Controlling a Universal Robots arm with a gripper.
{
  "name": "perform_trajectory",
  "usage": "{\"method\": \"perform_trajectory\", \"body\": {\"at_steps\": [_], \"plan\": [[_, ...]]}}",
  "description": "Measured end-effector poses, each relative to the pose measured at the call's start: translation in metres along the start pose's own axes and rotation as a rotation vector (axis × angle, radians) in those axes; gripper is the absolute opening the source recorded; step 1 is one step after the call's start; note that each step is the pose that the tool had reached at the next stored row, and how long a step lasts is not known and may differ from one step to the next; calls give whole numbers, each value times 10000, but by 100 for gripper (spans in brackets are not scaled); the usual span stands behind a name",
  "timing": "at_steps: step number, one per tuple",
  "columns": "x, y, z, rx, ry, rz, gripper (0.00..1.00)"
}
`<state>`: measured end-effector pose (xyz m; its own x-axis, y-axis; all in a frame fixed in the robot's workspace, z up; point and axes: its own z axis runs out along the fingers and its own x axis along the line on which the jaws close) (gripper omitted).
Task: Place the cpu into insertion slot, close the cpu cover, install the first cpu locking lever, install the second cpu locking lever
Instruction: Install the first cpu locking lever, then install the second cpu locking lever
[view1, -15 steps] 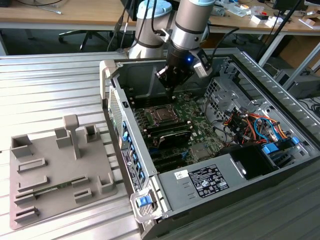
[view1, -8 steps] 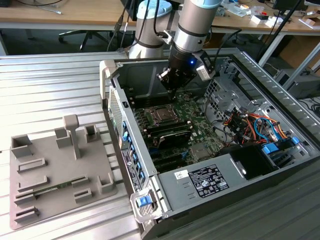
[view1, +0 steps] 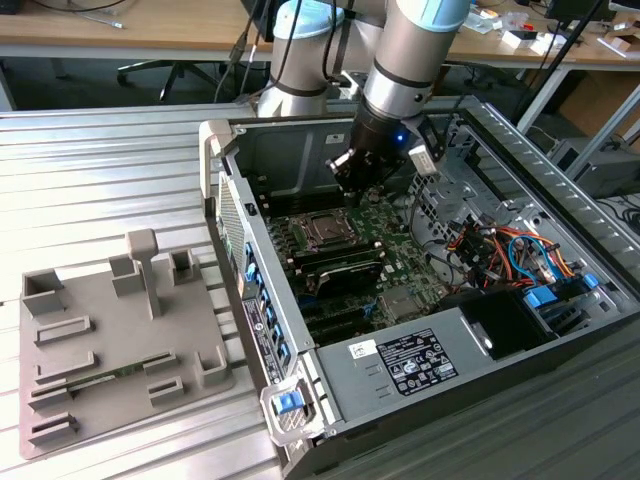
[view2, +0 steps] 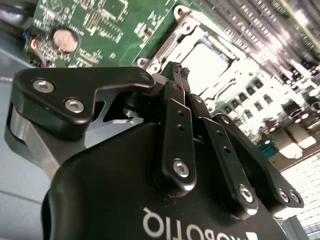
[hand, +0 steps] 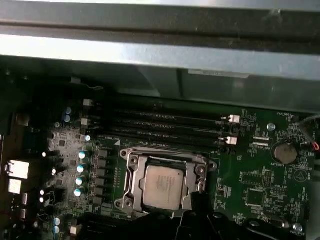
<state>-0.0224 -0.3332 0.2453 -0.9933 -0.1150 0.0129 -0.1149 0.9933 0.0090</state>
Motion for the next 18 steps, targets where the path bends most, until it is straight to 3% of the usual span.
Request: {"method": "perform_trajectory", "body": {"at_steps": [2, 6, 8, 13, 18], "plan": [[6, -52, -31, -1, 0, -1, 11], [9, -62, -80, -48, -4, 0, 11], [9, -64, -83, -84, -10, 0, 11], [9, -64, -83, -92, -10, -1, 11], [16, -134, -73, -95, -10, -2, 11]]}}
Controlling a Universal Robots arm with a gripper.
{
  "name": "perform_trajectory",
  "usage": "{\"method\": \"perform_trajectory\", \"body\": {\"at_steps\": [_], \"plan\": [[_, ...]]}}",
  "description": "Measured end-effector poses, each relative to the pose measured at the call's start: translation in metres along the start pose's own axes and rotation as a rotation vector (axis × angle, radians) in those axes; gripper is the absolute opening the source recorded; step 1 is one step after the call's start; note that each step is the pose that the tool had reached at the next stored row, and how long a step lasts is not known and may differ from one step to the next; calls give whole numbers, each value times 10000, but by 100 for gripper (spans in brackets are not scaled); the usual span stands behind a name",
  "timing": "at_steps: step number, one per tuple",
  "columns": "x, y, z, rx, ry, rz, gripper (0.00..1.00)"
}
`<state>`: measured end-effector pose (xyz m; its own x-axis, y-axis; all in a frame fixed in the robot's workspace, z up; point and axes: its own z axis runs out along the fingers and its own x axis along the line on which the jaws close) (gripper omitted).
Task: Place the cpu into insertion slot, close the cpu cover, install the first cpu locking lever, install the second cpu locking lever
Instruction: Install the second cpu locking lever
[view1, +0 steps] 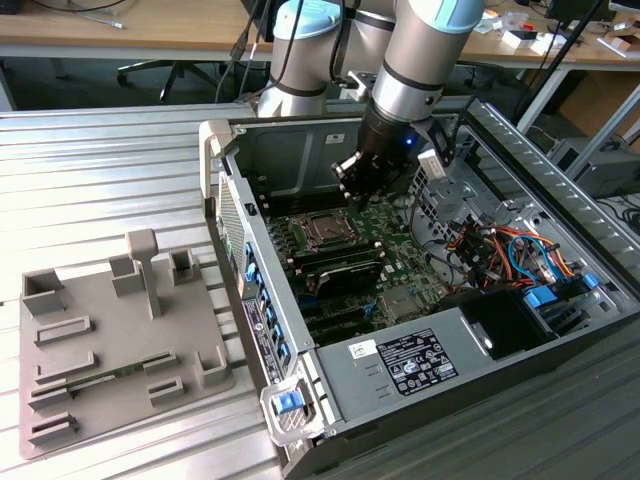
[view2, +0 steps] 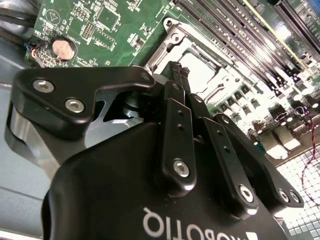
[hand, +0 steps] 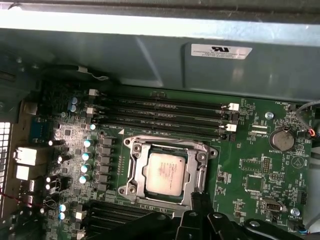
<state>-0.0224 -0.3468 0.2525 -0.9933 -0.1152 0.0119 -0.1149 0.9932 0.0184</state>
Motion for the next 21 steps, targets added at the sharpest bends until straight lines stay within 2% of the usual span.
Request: {"method": "perform_trajectory", "body": {"at_steps": [21], "plan": [[17, -149, 45, 0, 0, 1, 11]]}}
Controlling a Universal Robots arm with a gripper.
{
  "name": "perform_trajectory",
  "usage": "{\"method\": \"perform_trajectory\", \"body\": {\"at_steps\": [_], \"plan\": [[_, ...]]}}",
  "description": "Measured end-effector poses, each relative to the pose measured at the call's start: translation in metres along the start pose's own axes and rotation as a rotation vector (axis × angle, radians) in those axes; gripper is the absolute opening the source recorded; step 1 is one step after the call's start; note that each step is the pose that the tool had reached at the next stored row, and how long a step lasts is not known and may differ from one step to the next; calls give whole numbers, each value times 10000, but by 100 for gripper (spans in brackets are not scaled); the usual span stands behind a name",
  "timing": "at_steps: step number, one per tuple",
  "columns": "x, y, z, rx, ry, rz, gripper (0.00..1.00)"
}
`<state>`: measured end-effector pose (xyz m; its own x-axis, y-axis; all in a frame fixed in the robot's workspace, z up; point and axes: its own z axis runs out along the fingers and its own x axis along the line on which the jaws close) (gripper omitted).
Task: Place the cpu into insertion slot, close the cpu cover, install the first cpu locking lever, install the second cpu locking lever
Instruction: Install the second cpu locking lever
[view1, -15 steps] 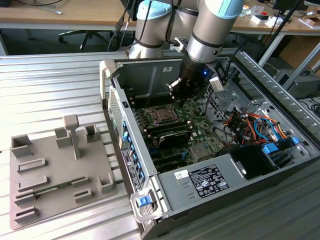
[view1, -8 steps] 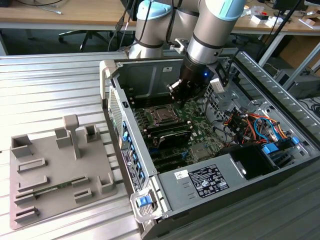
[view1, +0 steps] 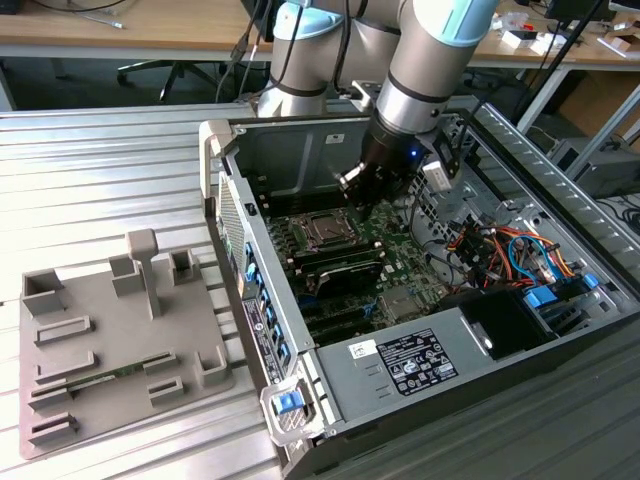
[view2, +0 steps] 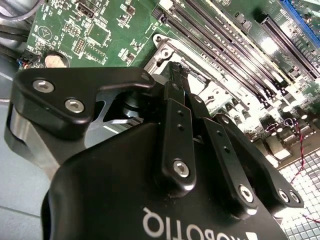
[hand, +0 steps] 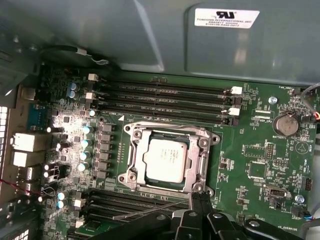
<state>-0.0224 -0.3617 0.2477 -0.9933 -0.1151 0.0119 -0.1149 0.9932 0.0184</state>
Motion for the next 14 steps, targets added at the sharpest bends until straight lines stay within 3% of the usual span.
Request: {"method": "perform_trajectory", "body": {"at_steps": [14], "plan": [[8, -68, 46, 1, 1, 0, 11]]}}
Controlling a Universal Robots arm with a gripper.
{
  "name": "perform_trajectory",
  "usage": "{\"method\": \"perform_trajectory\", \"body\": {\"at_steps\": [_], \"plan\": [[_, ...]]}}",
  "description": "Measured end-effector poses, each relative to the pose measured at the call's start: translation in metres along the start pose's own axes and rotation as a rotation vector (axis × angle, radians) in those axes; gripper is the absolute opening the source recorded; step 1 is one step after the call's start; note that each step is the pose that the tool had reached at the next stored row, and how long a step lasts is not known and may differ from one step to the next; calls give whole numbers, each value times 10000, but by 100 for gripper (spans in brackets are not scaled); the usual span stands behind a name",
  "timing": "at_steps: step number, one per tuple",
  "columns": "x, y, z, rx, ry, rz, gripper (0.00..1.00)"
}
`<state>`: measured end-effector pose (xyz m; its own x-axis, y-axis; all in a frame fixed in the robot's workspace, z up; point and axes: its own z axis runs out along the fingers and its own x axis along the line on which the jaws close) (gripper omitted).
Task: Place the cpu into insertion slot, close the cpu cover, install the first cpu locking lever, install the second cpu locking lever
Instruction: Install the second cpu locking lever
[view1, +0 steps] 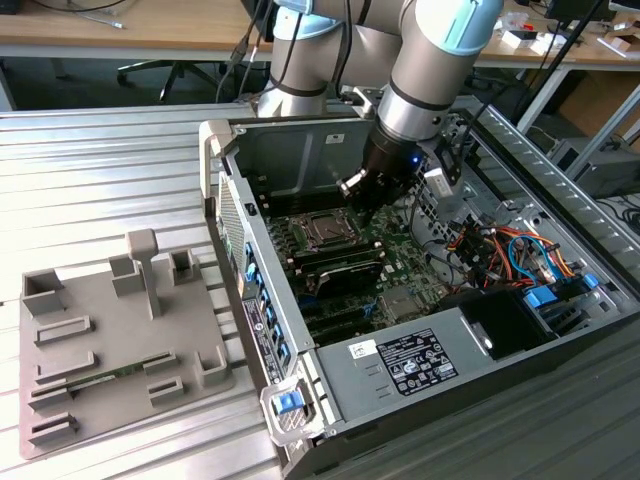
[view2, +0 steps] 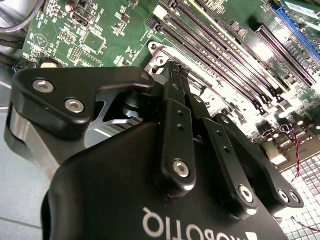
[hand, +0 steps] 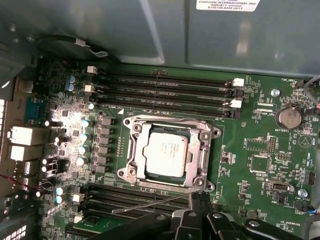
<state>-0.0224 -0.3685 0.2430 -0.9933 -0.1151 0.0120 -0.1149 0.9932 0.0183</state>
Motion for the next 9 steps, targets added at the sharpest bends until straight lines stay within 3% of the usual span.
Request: {"method": "perform_trajectory", "body": {"at_steps": [9], "plan": [[1, -12, 100, 0, 0, -1, 11]]}}
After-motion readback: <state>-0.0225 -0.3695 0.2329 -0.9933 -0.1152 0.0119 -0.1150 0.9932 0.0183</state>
